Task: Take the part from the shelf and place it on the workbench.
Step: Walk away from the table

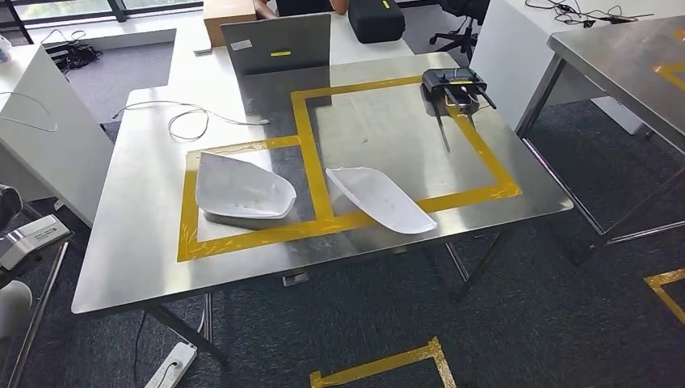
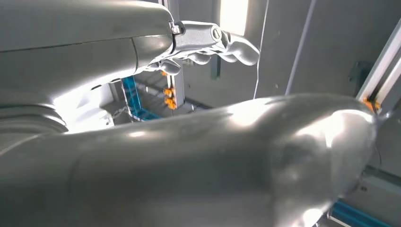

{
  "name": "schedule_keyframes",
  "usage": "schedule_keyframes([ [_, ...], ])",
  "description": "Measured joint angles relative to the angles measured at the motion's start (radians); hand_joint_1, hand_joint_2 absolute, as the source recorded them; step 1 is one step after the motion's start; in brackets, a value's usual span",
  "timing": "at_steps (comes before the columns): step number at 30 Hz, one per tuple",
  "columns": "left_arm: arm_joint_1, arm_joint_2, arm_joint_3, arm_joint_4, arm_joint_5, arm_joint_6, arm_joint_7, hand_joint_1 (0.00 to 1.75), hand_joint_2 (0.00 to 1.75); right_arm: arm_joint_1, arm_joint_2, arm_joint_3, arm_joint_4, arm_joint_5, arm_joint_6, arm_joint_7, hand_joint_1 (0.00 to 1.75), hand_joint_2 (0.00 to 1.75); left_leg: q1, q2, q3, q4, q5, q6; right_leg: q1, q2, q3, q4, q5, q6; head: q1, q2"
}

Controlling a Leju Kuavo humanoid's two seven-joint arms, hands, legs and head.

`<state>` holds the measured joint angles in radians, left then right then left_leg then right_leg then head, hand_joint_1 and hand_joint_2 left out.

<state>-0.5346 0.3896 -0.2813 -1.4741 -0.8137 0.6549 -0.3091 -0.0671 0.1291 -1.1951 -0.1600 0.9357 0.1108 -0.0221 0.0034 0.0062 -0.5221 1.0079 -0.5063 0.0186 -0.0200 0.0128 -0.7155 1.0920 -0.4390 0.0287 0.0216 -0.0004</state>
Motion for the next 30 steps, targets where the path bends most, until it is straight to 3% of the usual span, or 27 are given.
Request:
schedule_keyframes([
  [2, 0.011, -0.010, 0.003, -0.018, -0.042, 0.003, 0.011, 0.00, 0.00, -0.002, 0.003, -0.007, 0.000, -0.009, -0.001, -0.005, 0.00, 0.00, -0.002, 0.004, -0.027, 0.001, 0.024, 0.007, 0.001, -0.005, -0.030, 0.127, -0.104, 0.008, 0.001, 0.000],
  [3, 0.018, -0.019, 0.003, -0.023, -0.064, 0.006, 0.016, 0.00, 0.00, -0.002, 0.004, -0.011, 0.000, -0.013, -0.002, -0.008, 0.00, 0.00, -0.003, 0.005, -0.042, 0.002, 0.037, 0.007, 0.001, -0.005, -0.037, 0.185, -0.127, 0.010, 0.001, 0.000],
  [4, 0.024, -0.028, 0.003, -0.026, -0.085, 0.010, 0.019, 0.00, 0.00, -0.003, 0.004, -0.014, 0.000, -0.017, -0.003, -0.012, 0.00, 0.00, -0.004, 0.006, -0.059, 0.005, 0.049, 0.007, 0.002, -0.006, -0.032, 0.220, -0.126, 0.011, 0.001, 0.000],
  [5, 0.028, -0.038, 0.003, -0.028, -0.107, 0.016, 0.023, 0.00, 0.00, -0.004, 0.004, -0.017, 0.000, -0.021, -0.004, -0.015, 0.00, 0.00, -0.004, 0.007, -0.077, 0.009, 0.061, 0.006, 0.003, -0.006, -0.009, 0.221, -0.106, 0.011, 0.001, 0.000],
  [7, 0.032, -0.057, 0.002, -0.028, -0.140, 0.027, 0.023, 0.00, 0.00, -0.006, 0.004, -0.022, 0.000, -0.024, -0.005, -0.020, 0.00, 0.00, -0.005, 0.008, -0.107, 0.020, 0.078, 0.001, 0.005, -0.008, 0.086, 0.121, -0.071, 0.005, 0.001, 0.000],
  [9, 0.036, -0.076, 0.007, -0.028, -0.151, 0.035, 0.011, 0.00, 0.00, -0.008, 0.003, -0.026, 0.000, -0.022, -0.006, -0.023, 0.00, 0.00, -0.007, 0.011, -0.125, 0.028, 0.092, -0.009, 0.011, -0.012, 0.176, -0.010, -0.085, -0.009, 0.001, 0.000],
  [11, 0.049, -0.094, 0.023, -0.029, -0.155, 0.039, -0.009, 0.00, 0.00, -0.009, 0.002, -0.027, 0.000, -0.011, -0.009, -0.015, 0.00, 0.00, -0.008, 0.014, -0.129, 0.027, 0.107, -0.021, 0.017, -0.011, 0.199, -0.059, -0.097, -0.025, 0.002, 0.000],
  [13, 0.079, -0.106, 0.057, -0.033, -0.157, 0.040, -0.028, 0.00, 0.00, -0.007, 0.001, -0.027, 0.000, 0.002, -0.015, 0.004, 0.00, 0.00, -0.007, 0.013, -0.132, 0.025, 0.113, -0.033, 0.014, -0.010, 0.188, -0.065, -0.078, -0.038, 0.003, 0.000],
  [14, 0.097, -0.110, 0.078, -0.034, -0.155, 0.040, -0.038, 0.00, 0.00, -0.006, 0.001, -0.027, 0.000, 0.006, -0.019, 0.014, 0.00, 0.00, -0.005, 0.009, -0.139, 0.038, 0.092, -0.040, 0.011, -0.011, 0.179, -0.069, -0.066, -0.044, 0.003, 0.000],
  [17, 0.145, -0.118, 0.141, -0.036, -0.141, 0.040, -0.067, 0.00, 0.00, -0.003, 0.000, -0.027, 0.000, 0.008, -0.026, 0.027, 0.00, 0.00, 0.002, 0.000, -0.169, 0.168, -0.048, -0.058, 0.007, -0.012, 0.141, -0.074, -0.029, -0.055, 0.000, 0.000],
  [18, 0.165, -0.120, 0.161, -0.037, -0.129, 0.041, -0.077, 0.00, 0.00, -0.003, 0.000, -0.027, 0.000, 0.007, -0.027, 0.029, 0.00, 0.00, 0.004, 0.000, -0.173, 0.220, -0.078, -0.061, 0.007, -0.011, 0.127, -0.073, -0.017, -0.056, 0.000, 0.000],
  [19, 0.188, -0.121, 0.182, -0.036, -0.115, 0.041, -0.085, 0.00, 0.00, -0.002, 0.001, -0.028, 0.000, 0.006, -0.029, 0.032, 0.00, 0.00, 0.006, 0.000, -0.169, 0.257, -0.084, -0.064, 0.006, -0.011, 0.111, -0.072, -0.005, -0.055, 0.000, 0.000],
  [20, 0.209, -0.122, 0.203, -0.035, -0.102, 0.041, -0.092, 0.00, 0.00, -0.002, 0.002, -0.028, 0.000, 0.003, -0.030, 0.034, 0.00, 0.00, 0.009, -0.001, -0.154, 0.269, -0.067, -0.066, 0.005, -0.010, 0.095, -0.070, 0.007, -0.053, 0.000, 0.000],
  [22, 0.244, -0.123, 0.242, -0.032, -0.084, 0.041, -0.098, 0.00, 0.00, -0.001, 0.007, -0.031, 0.000, -0.002, -0.034, 0.036, 0.00, 0.00, 0.013, -0.001, -0.081, 0.204, -0.020, -0.069, 0.002, -0.010, 0.062, -0.062, 0.029, -0.044, 0.000, 0.000],
  [23, 0.260, -0.124, 0.258, -0.031, -0.082, 0.041, -0.098, 0.00, 0.00, -0.001, 0.011, -0.032, 0.000, -0.002, -0.034, 0.036, 0.00, 0.00, 0.012, -0.002, -0.029, 0.137, -0.019, -0.069, 0.002, -0.010, 0.048, -0.058, 0.039, -0.038, 0.000, 0.000],
  [25, 0.297, -0.127, 0.288, -0.031, -0.094, 0.041, -0.088, 0.00, 0.00, -0.001, 0.018, -0.032, 0.000, 0.009, -0.027, 0.038, 0.00, 0.00, 0.008, -0.005, 0.037, 0.036, -0.044, -0.059, 0.002, -0.009, 0.037, -0.055, 0.057, -0.025, 0.000, 0.000],
  [26, 0.320, -0.130, 0.301, -0.031, -0.108, 0.041, -0.078, 0.00, 0.00, -0.001, 0.022, -0.031, 0.000, 0.018, -0.022, 0.039, 0.00, 0.00, 0.004, -0.005, 0.044, 0.016, -0.052, -0.050, 0.002, -0.009, 0.036, -0.059, 0.066, -0.017, -0.001, 0.000],
  [28, 0.375, -0.136, 0.320, -0.032, -0.131, 0.041, -0.048, 0.00, 0.00, 0.002, 0.030, -0.028, 0.001, 0.032, -0.017, 0.036, 0.00, 0.00, 0.001, 0.001, 0.031, 0.009, -0.037, -0.026, -0.001, -0.008, 0.036, -0.065, 0.077, -0.003, -0.004, 0.000],
  [29, 0.403, -0.138, 0.325, -0.031, -0.131, 0.041, -0.036, 0.00, 0.00, 0.004, 0.033, -0.027, 0.001, 0.034, -0.017, 0.031, 0.00, 0.00, 0.001, 0.004, 0.022, 0.007, -0.026, -0.015, -0.002, -0.008, 0.030, -0.055, 0.059, 0.002, -0.004, 0.000],
  [30, 0.428, -0.140, 0.328, -0.029, -0.123, 0.041, -0.030, 0.00, 0.00, 0.006, 0.035, -0.027, 0.001, 0.034, -0.018, 0.023, 0.00, 0.00, 0.002, 0.006, 0.011, 0.005, -0.013, -0.005, -0.003, -0.008, 0.020, -0.027, 0.020, 0.005, -0.005, 0.000],
])
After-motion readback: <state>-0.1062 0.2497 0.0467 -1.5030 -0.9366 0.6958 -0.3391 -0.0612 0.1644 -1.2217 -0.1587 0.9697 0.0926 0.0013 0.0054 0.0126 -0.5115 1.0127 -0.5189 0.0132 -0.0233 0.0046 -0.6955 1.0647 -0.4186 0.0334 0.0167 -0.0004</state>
